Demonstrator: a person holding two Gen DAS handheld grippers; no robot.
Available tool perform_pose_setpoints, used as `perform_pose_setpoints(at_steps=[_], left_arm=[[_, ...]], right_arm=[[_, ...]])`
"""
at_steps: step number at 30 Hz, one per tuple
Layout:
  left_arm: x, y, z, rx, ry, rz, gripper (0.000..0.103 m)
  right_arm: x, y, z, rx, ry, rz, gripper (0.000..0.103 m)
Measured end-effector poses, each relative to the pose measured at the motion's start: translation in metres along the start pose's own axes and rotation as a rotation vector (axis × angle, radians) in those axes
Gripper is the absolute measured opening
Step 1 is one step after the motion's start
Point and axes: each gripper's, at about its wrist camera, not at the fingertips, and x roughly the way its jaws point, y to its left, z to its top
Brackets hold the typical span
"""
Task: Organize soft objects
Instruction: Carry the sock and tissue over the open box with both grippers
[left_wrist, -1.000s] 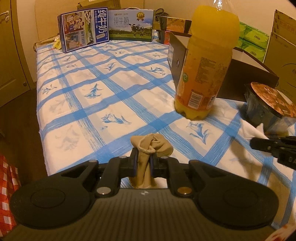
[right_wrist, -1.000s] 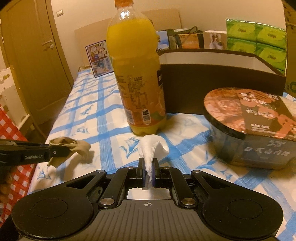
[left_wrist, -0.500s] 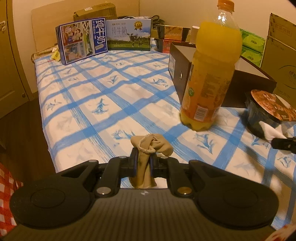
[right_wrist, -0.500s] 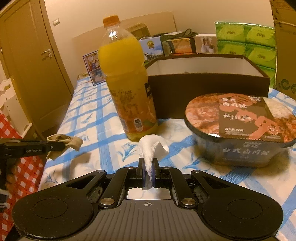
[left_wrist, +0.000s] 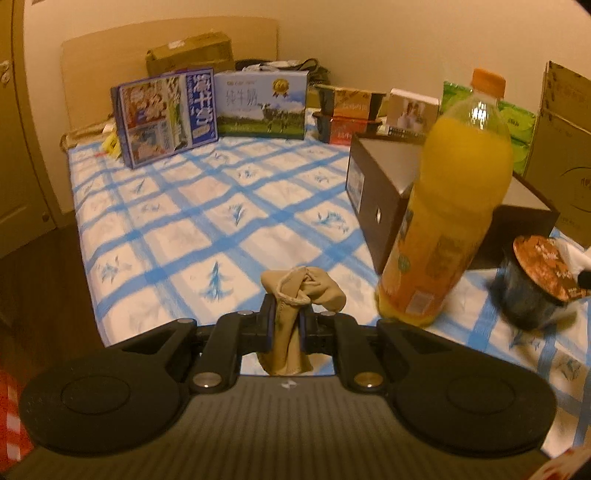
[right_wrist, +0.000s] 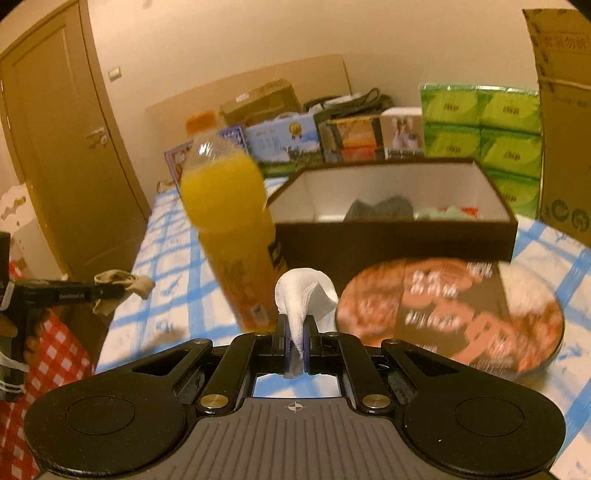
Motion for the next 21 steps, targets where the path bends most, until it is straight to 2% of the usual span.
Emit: perform_pose_setpoints(at_steps=[8, 14, 21], left_arm=[[0.017, -0.001, 0.045, 0.017, -0.054, -0.031, 0.011], [0.043, -0.004, 0.083, 0.036, -0.081, -0.069, 0.011], [0.084, -0.027, 0.129, 0.120, -0.081, -0.134, 0.011]], right_arm=[[0.001, -0.020, 0.041, -0.008, -0.061, -0.033, 0.007], [0.015, -0.039, 0.072, -0.021, -0.075, -0.061, 0.007], [0.034, -0.065, 0.111, -0.021, -0.088, -0.083, 0.007]])
